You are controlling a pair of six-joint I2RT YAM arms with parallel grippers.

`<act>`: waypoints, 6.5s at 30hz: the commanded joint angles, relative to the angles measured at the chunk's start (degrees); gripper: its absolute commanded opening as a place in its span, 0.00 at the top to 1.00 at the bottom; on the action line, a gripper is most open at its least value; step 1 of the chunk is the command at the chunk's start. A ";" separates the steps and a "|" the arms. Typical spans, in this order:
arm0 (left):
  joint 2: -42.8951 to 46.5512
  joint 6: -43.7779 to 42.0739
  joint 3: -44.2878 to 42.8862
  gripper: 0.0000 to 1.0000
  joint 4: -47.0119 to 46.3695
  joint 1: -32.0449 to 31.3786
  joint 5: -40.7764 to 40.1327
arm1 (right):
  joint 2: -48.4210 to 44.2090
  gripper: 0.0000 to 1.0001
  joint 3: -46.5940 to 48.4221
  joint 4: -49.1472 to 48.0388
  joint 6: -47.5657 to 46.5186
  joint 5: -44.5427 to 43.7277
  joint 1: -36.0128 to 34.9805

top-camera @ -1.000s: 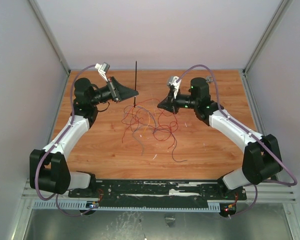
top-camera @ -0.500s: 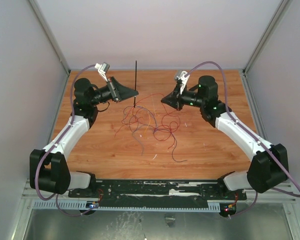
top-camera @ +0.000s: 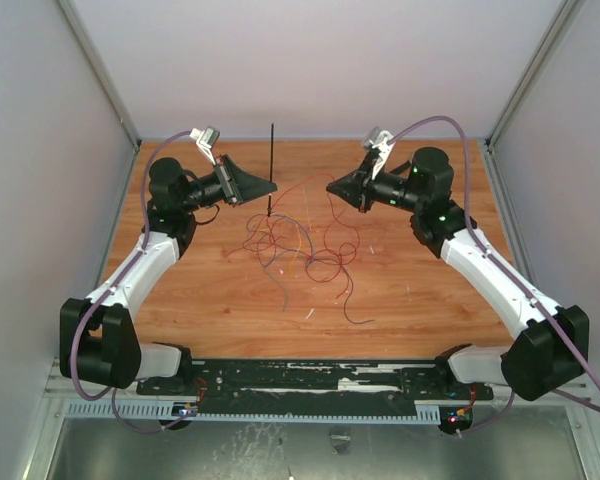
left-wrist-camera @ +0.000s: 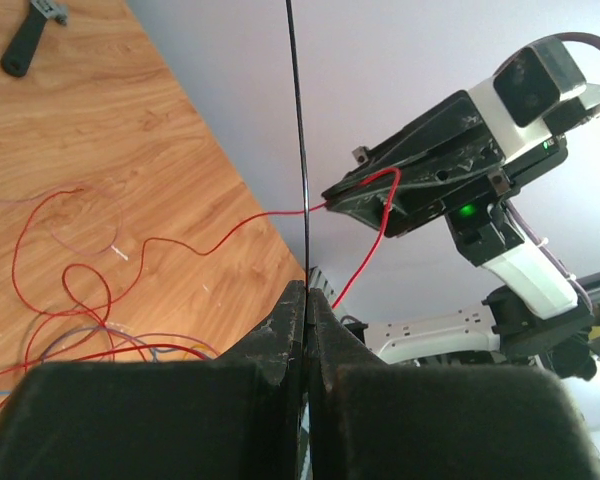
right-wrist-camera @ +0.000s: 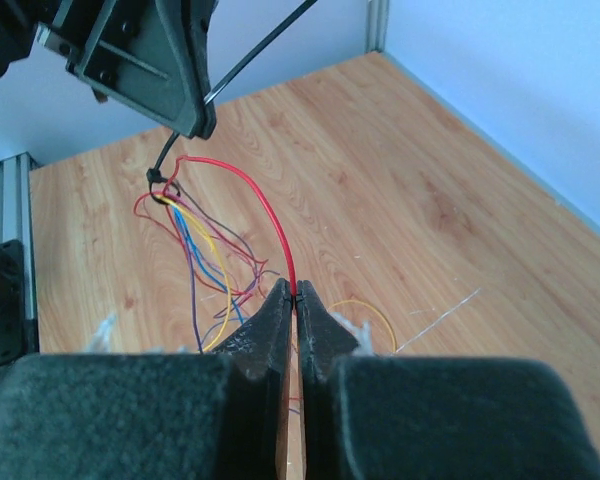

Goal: Zip-tie the wires
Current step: Adjust the cable.

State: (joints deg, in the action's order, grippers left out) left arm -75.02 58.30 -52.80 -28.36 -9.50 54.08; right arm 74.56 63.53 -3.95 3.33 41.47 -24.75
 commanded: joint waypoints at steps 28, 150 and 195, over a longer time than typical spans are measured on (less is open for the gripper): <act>0.30 -0.21 0.02 1.00 -2.05 0.25 0.72 | -8.95 1.00 2.59 -1.11 4.62 -4.69 10.50; -2.97 5.86 -5.39 1.00 -3.90 -0.43 -4.22 | 25.75 1.00 -12.58 -26.99 -24.77 -29.44 -36.59; -2.37 3.66 -5.87 1.00 -1.63 -0.41 -3.08 | -1.75 0.56 -26.84 -25.72 -0.03 2.99 2.31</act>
State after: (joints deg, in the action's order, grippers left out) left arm -78.22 62.81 -56.36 -29.76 -9.61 50.04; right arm 68.58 35.40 -27.09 -2.15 39.70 -22.92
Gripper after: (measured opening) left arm 0.017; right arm 0.464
